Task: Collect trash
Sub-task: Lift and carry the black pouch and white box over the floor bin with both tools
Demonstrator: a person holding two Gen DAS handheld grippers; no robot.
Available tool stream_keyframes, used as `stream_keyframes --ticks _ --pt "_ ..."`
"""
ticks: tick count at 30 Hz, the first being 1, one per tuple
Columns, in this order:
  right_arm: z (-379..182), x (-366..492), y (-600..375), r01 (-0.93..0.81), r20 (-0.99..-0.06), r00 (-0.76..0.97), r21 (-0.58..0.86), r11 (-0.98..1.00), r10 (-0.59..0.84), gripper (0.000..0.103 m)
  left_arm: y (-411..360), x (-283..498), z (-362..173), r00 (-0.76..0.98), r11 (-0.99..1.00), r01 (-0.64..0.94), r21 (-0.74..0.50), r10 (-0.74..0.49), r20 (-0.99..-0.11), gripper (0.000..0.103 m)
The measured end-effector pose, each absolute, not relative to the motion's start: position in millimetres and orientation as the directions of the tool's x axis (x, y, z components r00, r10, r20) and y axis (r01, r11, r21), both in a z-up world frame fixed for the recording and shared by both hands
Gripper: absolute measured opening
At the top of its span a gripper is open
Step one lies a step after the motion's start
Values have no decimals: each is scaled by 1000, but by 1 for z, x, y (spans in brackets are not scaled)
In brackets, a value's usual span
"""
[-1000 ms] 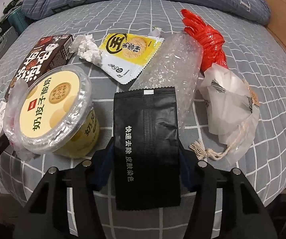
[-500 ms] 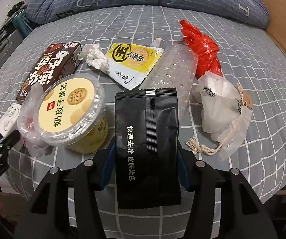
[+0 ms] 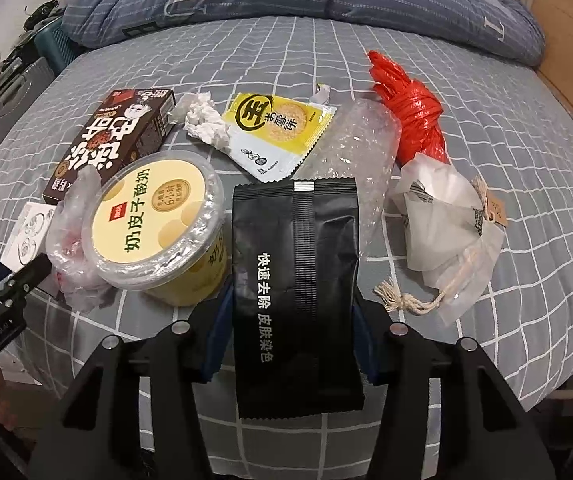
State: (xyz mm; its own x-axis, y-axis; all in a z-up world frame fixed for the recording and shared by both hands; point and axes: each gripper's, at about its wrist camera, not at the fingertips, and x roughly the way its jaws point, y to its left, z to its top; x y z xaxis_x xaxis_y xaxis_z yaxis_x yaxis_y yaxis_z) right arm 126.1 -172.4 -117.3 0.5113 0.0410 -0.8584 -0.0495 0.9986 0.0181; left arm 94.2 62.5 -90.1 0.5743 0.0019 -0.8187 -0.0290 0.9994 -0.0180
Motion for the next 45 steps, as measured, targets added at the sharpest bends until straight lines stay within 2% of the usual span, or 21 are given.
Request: stream_keyframes --ticks 16,27,45 --pt "-86 110 -176 -56 -804 591 44 997 68 47 51 74 -44 657 998 -53 -38 7 -754 69" --pt "-65 77 -176 -74 -745 666 -25 997 30 47 33 55 -35 672 998 -33 -61 -23 -741 70" --pt "-55 24 -169 -92 -717 696 -28 995 44 47 20 1 -34 685 998 -18 -61 -32 -728 70"
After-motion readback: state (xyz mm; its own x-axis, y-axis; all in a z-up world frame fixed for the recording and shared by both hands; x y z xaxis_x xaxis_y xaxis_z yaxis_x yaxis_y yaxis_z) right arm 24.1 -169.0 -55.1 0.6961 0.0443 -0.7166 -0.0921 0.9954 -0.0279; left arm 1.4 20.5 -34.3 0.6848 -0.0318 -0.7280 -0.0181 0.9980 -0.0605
